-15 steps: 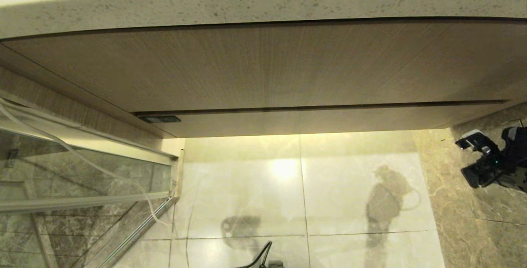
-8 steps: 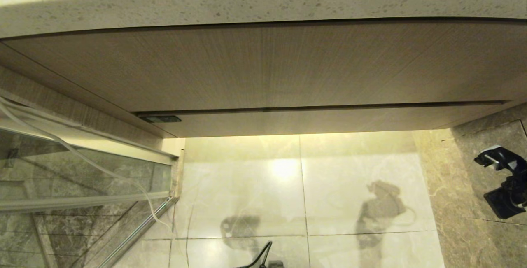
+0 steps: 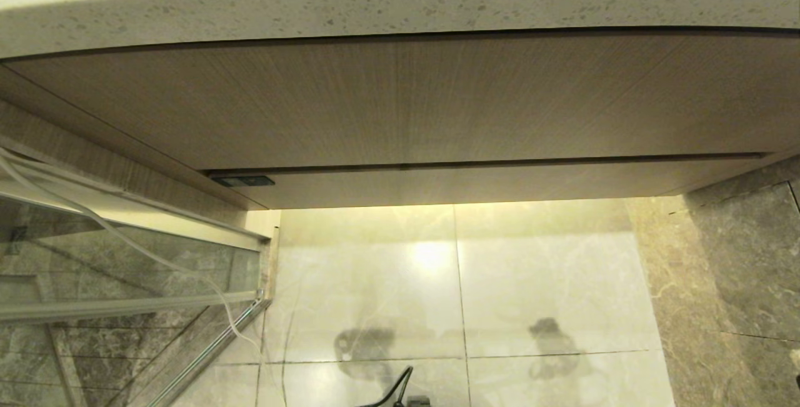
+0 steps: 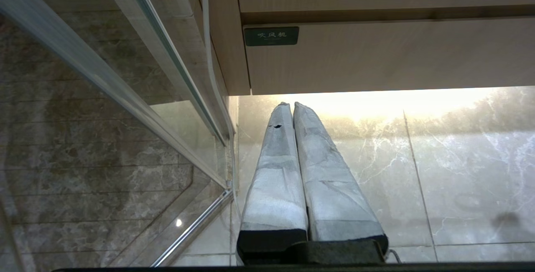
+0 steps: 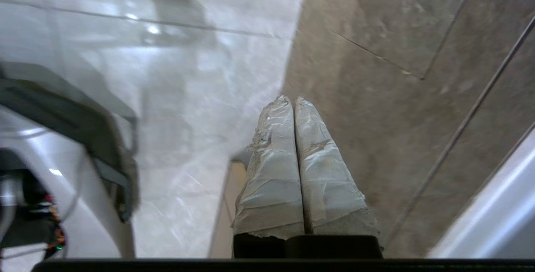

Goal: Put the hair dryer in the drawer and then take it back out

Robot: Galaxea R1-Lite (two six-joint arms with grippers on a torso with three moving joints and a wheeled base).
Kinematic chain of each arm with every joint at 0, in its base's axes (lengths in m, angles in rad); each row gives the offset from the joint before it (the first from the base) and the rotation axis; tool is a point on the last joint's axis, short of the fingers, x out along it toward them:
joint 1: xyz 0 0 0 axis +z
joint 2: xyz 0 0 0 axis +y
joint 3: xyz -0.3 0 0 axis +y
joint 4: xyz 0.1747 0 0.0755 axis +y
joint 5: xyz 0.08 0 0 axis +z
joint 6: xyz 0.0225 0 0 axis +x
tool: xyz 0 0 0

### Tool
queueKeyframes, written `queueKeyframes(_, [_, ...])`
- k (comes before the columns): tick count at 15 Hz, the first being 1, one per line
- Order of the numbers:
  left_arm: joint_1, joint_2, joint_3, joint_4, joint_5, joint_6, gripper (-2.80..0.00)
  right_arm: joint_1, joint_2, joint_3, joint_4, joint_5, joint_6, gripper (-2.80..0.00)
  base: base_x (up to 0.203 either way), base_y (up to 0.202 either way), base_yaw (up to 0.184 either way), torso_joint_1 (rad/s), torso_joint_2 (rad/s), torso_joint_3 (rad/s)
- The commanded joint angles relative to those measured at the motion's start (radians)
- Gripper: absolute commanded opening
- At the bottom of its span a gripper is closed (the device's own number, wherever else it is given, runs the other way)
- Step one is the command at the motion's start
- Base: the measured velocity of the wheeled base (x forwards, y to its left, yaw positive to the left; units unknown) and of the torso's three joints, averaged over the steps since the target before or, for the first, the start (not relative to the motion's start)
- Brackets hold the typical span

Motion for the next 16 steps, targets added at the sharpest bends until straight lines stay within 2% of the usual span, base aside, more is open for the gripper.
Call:
queueKeyframes(1, [0.0, 0.0, 0.04, -0.002, -0.001, -0.001, -2.8, 0.116, -0.335, 0.128, 0.046, -0.015, 0.043, -2.8, 0.0, 0.0, 0.0, 0.0, 0.0, 0.0])
queueKeyframes(4, [0.0, 0.0, 0.04, -0.002, 0.0, -0.001, -2.8, 0.249, -0.482, 0.182, 0.125, -0.025, 0.132, -2.8, 0.0, 0.0, 0.0, 0.0, 0.0, 0.0])
queueKeyframes(5, [0.0, 0.0, 0.04, -0.002, 0.0, -0.001, -2.8, 0.267, -0.51, 0.188, 0.136, -0.023, 0.148, -2.8, 0.0, 0.0, 0.0, 0.0, 0.0, 0.0])
queueKeyframes(7, [0.0, 0.0, 0.04, -0.002, 0.0, -0.001, -2.8, 0.237, -0.577, 0.179, 0.15, 0.011, 0.153, -2.8, 0.0, 0.0, 0.0, 0.0, 0.0, 0.0])
queueKeyframes(9, [0.0, 0.0, 0.04, -0.002, 0.0, -0.001, -2.8, 0.162, -0.595, 0.165, 0.165, 0.069, 0.15, -2.8, 0.0, 0.0, 0.0, 0.0, 0.0, 0.0])
queueKeyframes(13, [0.0, 0.0, 0.04, -0.002, 0.0, -0.001, -2.8, 0.153, -0.733, 0.198, 0.191, 0.143, 0.154, -2.8, 0.0, 0.0, 0.0, 0.0, 0.0, 0.0])
queueKeyframes(16, [0.0, 0.0, 0.04, -0.002, 0.0, 0.0, -2.8, 0.144, -0.77, 0.217, 0.136, 0.183, 0.164, -2.8, 0.0, 0.0, 0.0, 0.0, 0.0, 0.0])
